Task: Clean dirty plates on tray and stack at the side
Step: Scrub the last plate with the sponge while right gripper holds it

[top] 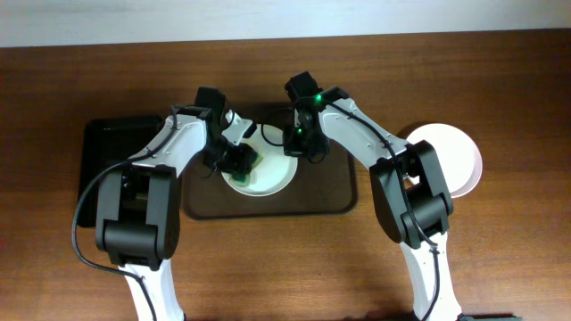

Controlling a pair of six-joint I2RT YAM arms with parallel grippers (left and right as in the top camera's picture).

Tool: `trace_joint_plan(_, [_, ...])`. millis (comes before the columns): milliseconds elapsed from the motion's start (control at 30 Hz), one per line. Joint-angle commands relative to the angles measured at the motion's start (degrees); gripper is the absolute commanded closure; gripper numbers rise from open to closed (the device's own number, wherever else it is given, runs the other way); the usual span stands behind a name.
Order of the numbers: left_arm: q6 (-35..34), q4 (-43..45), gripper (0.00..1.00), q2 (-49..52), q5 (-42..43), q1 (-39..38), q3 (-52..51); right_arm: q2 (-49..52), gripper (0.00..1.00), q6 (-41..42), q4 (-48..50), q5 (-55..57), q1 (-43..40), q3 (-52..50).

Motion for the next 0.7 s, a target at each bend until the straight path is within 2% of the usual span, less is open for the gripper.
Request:
trace_joint_plan(0, [-2.21,-2.97,0.99,1.36,4.09,0.07,-1.97,2.05,0.96,0.90,-0.24,3.37,0.11,-2.08])
trace_joint_plan(133, [-2.23,3.19,0.99,1.36,0.87,0.09,-1.99,2.05,0.96,0.90,-0.22,3.37,0.11,-2.08])
trace_joint_plan(233, [-2.23,15.87,1.00,1.36,-6.40,0.02,-1.99,2.05,0.96,0.90,-0.22,3.37,0.11,-2.08])
trace_joint_plan(433, [-2.23,26.21,0.99,1.36,-14.84,0.07,-1.99,2.05,0.96,0.90,-0.20,3.37,0.11,-2.08])
trace_joint_plan(567, [-3.72,23.43,0.99,1.36,-16.44,0.07,-1.99,2.05,0.96,0.90,-0.17,3.37,0.11,-2.08])
trace_joint_plan(633, [-6.88,17.73,0.99,1.36,-16.09,0.04,-1.99,2.05,0.96,0.90,-0.17,3.37,0.11,-2.08])
trace_joint_plan(667, [-6.86,14.10,0.99,1.36,-13.31,0.02,-1.99,2.05,0.96,0.87,-0.20,3.37,0.11,-2.08])
